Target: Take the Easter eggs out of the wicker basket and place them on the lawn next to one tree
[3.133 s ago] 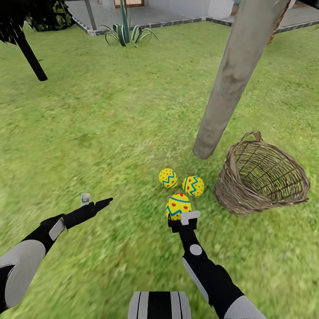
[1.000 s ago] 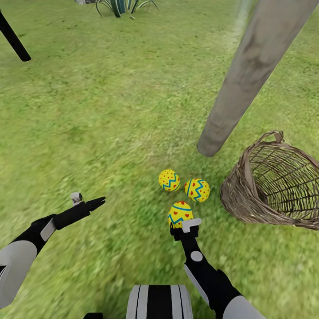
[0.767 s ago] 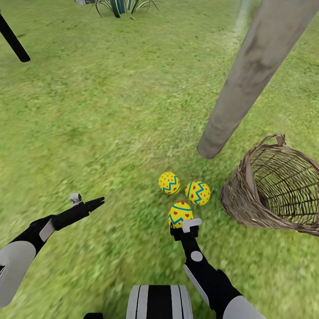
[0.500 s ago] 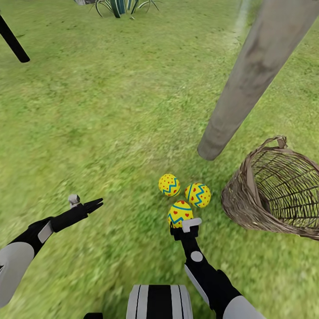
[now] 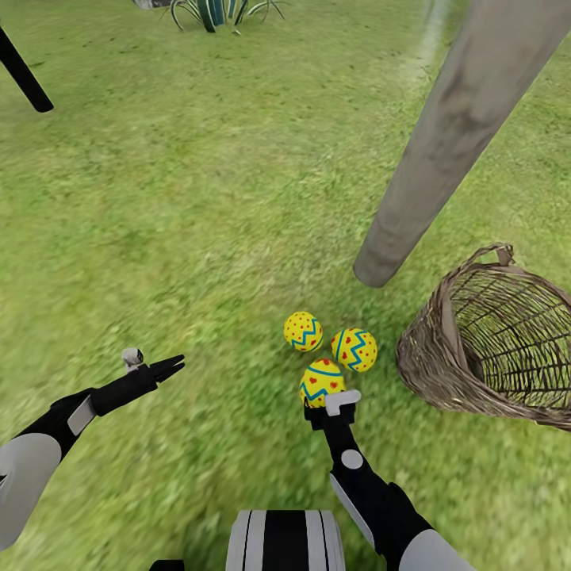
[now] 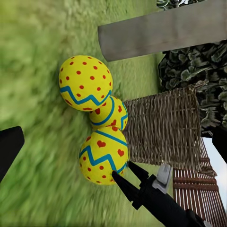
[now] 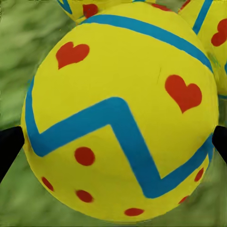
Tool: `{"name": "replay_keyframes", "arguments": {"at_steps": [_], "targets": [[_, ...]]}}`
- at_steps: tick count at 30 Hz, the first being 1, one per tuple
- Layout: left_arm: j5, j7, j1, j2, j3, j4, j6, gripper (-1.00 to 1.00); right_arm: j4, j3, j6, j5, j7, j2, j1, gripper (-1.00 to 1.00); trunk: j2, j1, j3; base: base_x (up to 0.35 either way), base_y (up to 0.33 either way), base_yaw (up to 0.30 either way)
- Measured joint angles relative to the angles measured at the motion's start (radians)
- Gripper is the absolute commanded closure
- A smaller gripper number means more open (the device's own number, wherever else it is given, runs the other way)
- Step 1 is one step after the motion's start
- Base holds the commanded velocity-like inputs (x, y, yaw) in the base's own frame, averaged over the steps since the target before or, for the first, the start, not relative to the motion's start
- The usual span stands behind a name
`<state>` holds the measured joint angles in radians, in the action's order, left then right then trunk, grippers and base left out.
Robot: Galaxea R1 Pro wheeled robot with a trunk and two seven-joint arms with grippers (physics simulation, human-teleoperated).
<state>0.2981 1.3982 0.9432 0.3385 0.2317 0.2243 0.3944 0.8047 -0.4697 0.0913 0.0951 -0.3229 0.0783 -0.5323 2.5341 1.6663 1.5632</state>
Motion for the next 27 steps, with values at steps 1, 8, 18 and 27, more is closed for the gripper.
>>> {"name": "replay_keyframes", "arguments": {"at_steps": [1, 8, 18, 27], "targets": [[0.000, 0.000, 0.000, 0.000, 0.000, 0.000, 0.000, -1.00, 0.000, -0.001, 0.002, 0.000, 0.000, 0.000, 0.000, -1.00, 0.000, 0.000, 0.000, 0.000, 0.000, 0.000], [0.000, 0.000, 0.000, 0.001, 0.000, 0.000, 0.001, -1.00, 0.002, -0.003, 0.005, 0.000, 0.000, -0.001, 0.000, -1.00, -0.002, -0.003, -0.027, 0.000, 0.000, 0.000], [-0.005, -0.011, 0.000, 0.001, -0.002, 0.001, 0.109, -1.00, 0.036, -0.006, 0.024, 0.000, -0.003, -0.003, 0.000, -1.00, -0.004, -0.007, -0.066, -0.103, 0.000, 0.000], [-0.007, -0.012, 0.000, -0.001, -0.003, 0.002, 0.124, -1.00, 0.063, -0.008, 0.022, 0.002, -0.010, 0.003, 0.001, -1.00, -0.006, -0.011, -0.100, -0.344, 0.000, 0.000]]}}
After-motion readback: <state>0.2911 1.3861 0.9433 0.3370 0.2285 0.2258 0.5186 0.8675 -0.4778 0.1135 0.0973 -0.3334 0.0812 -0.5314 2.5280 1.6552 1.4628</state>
